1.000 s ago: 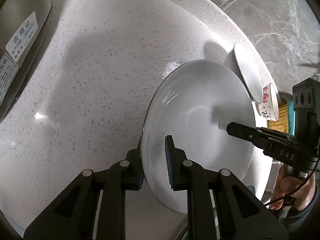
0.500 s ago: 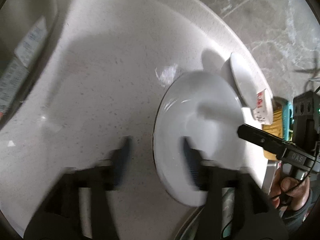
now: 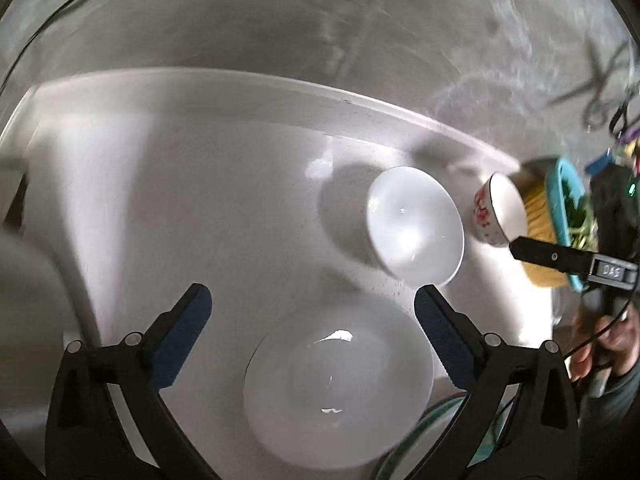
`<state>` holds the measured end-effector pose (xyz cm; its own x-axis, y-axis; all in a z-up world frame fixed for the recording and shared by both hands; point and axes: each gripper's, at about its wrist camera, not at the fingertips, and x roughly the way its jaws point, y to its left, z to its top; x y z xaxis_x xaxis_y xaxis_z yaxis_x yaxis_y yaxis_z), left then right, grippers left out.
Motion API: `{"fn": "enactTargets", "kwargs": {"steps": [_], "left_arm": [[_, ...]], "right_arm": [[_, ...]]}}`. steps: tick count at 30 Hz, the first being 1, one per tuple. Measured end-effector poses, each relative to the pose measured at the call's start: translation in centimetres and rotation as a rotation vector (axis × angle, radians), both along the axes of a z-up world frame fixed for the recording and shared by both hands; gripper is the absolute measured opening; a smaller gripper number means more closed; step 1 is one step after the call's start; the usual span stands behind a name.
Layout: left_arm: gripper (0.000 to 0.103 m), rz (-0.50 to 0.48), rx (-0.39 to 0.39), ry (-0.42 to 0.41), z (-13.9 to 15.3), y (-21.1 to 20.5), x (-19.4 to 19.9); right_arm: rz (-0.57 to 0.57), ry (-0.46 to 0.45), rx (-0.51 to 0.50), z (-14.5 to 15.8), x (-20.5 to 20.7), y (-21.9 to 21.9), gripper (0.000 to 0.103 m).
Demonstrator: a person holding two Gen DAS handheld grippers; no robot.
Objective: Organize plates and bowls
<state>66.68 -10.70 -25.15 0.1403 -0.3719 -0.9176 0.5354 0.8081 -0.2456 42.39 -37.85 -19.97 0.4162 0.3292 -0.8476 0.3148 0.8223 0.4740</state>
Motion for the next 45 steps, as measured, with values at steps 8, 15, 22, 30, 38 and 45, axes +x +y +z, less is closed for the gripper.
{"fn": "enactTargets", "kwargs": {"steps": [8, 15, 22, 30, 38, 45], "left_arm": [[0.101, -0.089, 0.114, 0.020, -2.8, -6.4, 3.3], [0.087, -0.102, 0.152, 0.022, -5.0, -7.8, 4.2], [0.076, -0.117, 0.166, 0.062, -7.6, -9.2, 4.2], [0.047, -0.127, 0.172, 0.080, -9.2, -10.6, 4.1], [0.015, -0.170, 0.130, 0.103, -9.6, -12.1, 3.0], [0.010, -0.180, 0.113, 0.114, -10.1, -12.5, 2.2]], "right_arm": [[-0.014, 0.031, 0.015, -2.6, 3.1, -0.4, 0.069], [0.000, 0.083, 0.029, -4.9, 4.2, -0.2, 0.059], [0.005, 0.098, 0.042, -5.8, 5.0, 0.0, 0.054], [0.012, 0.113, 0.031, -6.5, 5.4, 0.3, 0.031], [0.038, 0.114, 0.027, -7.1, 5.7, 0.9, 0.011], [0.036, 0.093, 0.029, -7.0, 5.6, 0.4, 0.010]]}}
